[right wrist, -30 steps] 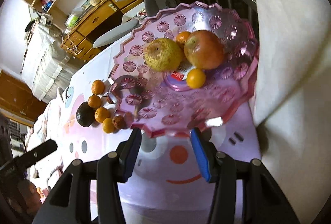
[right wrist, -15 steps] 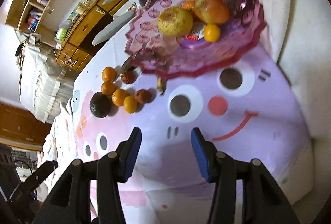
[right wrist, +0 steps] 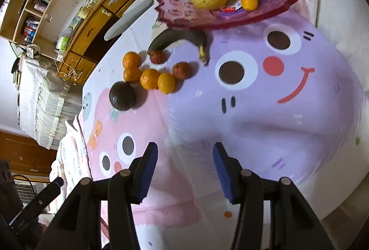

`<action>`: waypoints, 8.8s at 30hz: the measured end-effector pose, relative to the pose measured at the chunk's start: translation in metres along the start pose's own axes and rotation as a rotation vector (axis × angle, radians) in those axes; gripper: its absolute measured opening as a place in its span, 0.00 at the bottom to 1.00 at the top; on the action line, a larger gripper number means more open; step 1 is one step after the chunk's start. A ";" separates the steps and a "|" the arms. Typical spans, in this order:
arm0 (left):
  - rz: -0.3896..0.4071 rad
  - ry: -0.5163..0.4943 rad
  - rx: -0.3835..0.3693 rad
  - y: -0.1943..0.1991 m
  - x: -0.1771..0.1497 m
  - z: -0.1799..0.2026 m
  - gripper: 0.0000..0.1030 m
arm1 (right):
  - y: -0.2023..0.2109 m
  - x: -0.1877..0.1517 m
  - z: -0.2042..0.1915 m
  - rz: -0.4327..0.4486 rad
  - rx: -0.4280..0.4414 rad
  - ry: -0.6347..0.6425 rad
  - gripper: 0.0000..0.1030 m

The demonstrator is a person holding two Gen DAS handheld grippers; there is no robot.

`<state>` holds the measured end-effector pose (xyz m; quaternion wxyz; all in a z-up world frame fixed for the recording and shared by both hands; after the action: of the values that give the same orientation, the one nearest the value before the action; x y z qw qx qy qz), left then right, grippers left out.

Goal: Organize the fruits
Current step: 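Withdraw both open tools from the bowl toward the table, then reach the left tool toward the dark avocado, then grasp the dark avocado with the left tool while the right tool grasps the yellow lemon, then carry the avocado and lemon over the pink bowl with both tools, then open the left tool over the bowl while the right tool releases the lemon, then move both open tools back toward the remaining fruit, then grasp a mandarin with the left tool while the right tool grasps a brown shriveled fruit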

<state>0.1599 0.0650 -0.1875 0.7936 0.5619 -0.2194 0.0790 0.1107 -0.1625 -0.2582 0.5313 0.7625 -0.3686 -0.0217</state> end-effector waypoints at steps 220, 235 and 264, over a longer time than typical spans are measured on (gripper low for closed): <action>0.014 0.202 0.065 -0.067 -0.022 0.137 0.75 | 0.006 0.060 0.096 -0.085 -0.024 0.238 0.52; -0.045 0.035 0.052 -0.030 -0.033 0.049 0.79 | -0.007 -0.010 0.045 -0.029 -0.084 0.073 0.52; -0.168 -0.057 0.056 -0.107 0.053 0.054 0.88 | -0.046 0.044 -0.016 0.177 -0.080 0.526 0.51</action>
<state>0.2332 -0.0301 -0.2413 0.7748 0.6025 -0.1918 0.0024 0.1748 -0.1678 -0.2733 0.6383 0.6852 -0.2821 0.2087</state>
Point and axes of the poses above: each gripper's, at about its wrist camera, not at the fingertips, and y roughly against the way its jaws point, z to its right, x to its top, the point moved 7 cm from there along -y, roughly the way its jaws point, and after that the axes turned 10 degrees about z, right-handed, at the moved point
